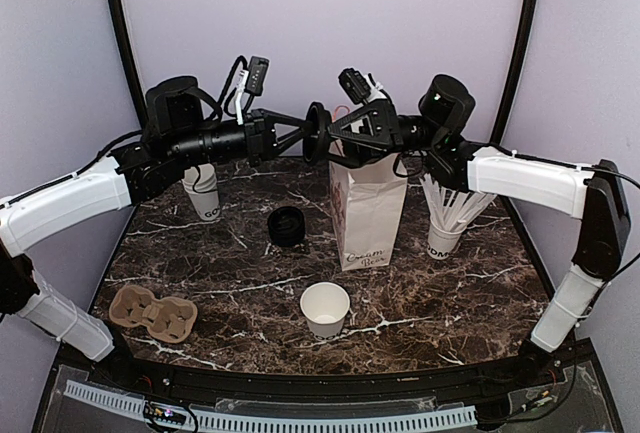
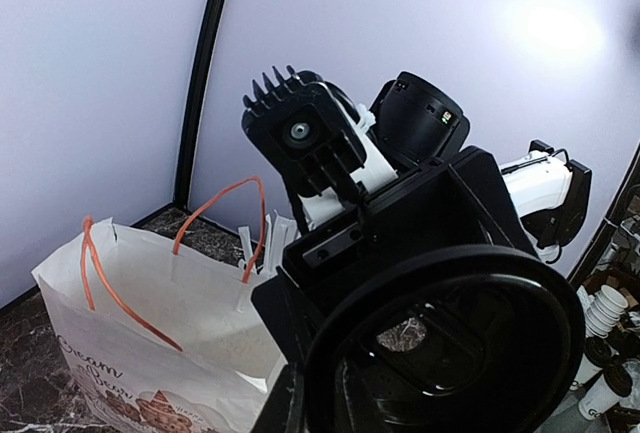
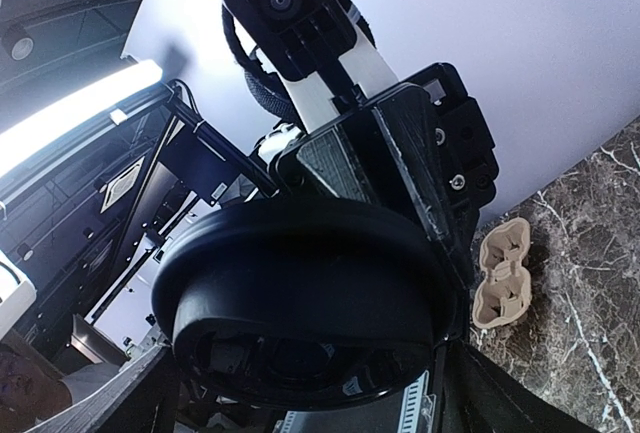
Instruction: Pack the takeout coffee
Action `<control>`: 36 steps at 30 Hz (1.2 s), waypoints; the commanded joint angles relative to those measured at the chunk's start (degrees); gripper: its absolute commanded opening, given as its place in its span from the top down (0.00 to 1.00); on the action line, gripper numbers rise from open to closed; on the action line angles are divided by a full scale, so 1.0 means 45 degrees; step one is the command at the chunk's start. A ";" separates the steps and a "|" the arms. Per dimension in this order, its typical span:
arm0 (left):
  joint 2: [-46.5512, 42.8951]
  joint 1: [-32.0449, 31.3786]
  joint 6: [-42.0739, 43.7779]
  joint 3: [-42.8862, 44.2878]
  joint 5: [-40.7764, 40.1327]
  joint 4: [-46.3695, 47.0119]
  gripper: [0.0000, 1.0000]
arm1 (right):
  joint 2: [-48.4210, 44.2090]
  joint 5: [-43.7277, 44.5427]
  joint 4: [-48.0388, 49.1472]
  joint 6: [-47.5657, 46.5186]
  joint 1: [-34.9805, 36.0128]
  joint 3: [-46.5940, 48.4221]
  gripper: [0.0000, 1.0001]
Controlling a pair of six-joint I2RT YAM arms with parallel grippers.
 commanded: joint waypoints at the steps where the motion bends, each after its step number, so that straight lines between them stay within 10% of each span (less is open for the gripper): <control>1: -0.0163 -0.0089 0.0260 -0.0107 -0.0117 -0.0018 0.90 | 0.0037 0.0059 0.0329 -0.0089 0.0117 0.0299 0.09; 14: -0.1226 -0.0111 0.1004 -0.0604 -0.1021 -0.1340 0.58 | -0.0450 0.0067 -0.2574 -0.3226 0.0128 0.0280 0.18; 28: -0.1257 -0.0119 0.0868 -0.1486 -0.1558 -0.1146 0.55 | 0.0352 0.0411 -0.4785 -0.5196 0.0117 0.0927 0.30; 36: -0.1037 -0.0117 0.0716 -0.0211 -0.6106 -0.5737 0.56 | -0.0171 0.1947 -1.0700 -1.0644 0.0128 0.2319 0.29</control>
